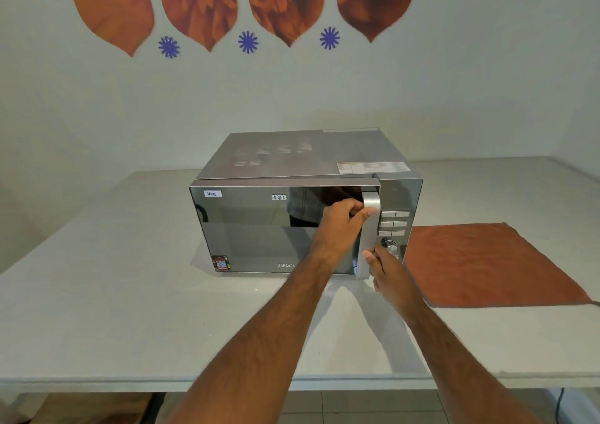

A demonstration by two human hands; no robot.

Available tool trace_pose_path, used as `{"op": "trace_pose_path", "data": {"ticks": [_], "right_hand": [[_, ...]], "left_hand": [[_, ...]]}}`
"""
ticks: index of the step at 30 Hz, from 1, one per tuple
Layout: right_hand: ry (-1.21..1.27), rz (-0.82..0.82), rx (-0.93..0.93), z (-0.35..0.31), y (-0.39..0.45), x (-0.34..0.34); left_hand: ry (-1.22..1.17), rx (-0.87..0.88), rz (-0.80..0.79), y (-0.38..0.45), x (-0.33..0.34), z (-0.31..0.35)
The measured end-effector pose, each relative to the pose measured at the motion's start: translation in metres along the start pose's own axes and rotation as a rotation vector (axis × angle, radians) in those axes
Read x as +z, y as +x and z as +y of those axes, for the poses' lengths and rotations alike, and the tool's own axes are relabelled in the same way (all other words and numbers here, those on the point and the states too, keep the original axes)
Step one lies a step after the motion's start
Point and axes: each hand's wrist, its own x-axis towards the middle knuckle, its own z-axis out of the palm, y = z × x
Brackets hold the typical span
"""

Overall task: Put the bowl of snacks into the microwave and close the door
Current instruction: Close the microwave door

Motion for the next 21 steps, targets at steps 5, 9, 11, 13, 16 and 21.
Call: {"op": "trace_pose_path", "data": {"ticks": [5, 9, 11, 13, 16, 21], "right_hand": [[0.088, -0.01, 0.031, 0.004, 0.01, 0.004], [0.08, -0.02, 0.038, 0.001, 0.014, 0.003], [0.082, -0.026, 0.047, 0.0, 0.017, 0.003], [0.115, -0.026, 0.082, -0.001, 0.019, 0.002], [0.158, -0.027, 0.1, -0.002, 0.02, 0.003], [0.113, -0.005, 0.074, 0.003, 0.02, 0.007]], "left_hand": [[0.007, -0.01, -0.003, 0.007, 0.002, 0.001], [0.011, -0.022, -0.005, 0.011, 0.003, 0.003], [-0.003, -0.036, 0.0, 0.012, 0.004, 0.003], [-0.023, -0.05, 0.005, 0.013, 0.006, 0.005], [-0.061, -0.074, 0.022, 0.012, 0.007, 0.003], [-0.092, -0.076, 0.033, 0.014, 0.011, -0.002]]}}
